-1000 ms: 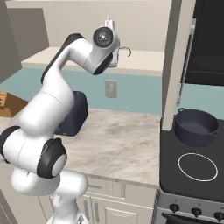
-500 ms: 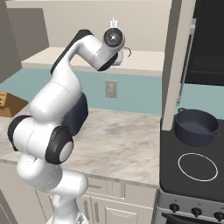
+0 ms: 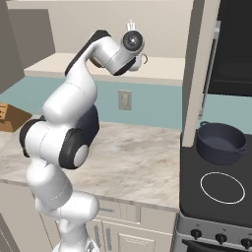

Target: Open the cabinet and move the ladle to the pot. Then close the cabinet.

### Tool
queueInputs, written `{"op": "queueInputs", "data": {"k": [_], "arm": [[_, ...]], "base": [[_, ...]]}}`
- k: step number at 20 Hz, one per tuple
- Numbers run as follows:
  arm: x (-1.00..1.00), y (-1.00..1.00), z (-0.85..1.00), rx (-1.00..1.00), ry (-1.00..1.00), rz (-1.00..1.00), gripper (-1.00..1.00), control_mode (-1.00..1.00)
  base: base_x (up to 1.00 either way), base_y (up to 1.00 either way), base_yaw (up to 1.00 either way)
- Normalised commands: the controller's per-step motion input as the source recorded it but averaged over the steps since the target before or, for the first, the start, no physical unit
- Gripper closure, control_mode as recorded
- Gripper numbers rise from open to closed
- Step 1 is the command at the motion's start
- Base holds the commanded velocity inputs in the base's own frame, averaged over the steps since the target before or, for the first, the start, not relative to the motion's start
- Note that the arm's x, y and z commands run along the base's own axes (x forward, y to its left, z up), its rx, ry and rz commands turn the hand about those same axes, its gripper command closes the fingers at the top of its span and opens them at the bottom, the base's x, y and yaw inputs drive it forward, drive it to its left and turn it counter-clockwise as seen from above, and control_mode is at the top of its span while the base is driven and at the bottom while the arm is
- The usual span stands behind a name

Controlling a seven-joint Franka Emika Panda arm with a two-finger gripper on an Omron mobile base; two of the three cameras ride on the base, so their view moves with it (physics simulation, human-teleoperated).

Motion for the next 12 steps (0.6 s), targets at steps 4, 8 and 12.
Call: {"op": "queueInputs", "data": {"k": [4, 8, 12], "arm": [[0.38, -0.02, -0.05, 0.0, 0.0, 0.0, -1.0, -1.0], [0.34, -0.06, -0.06, 0.0, 0.0, 0.0, -1.0, -1.0], [0.32, -0.08, -0.06, 0.0, -0.02, 0.01, -1.0, -1.0]], "base": [[0.0, 0.0, 0.0], [0.0, 0.0, 0.0], [0.0, 0.0, 0.0]]}}
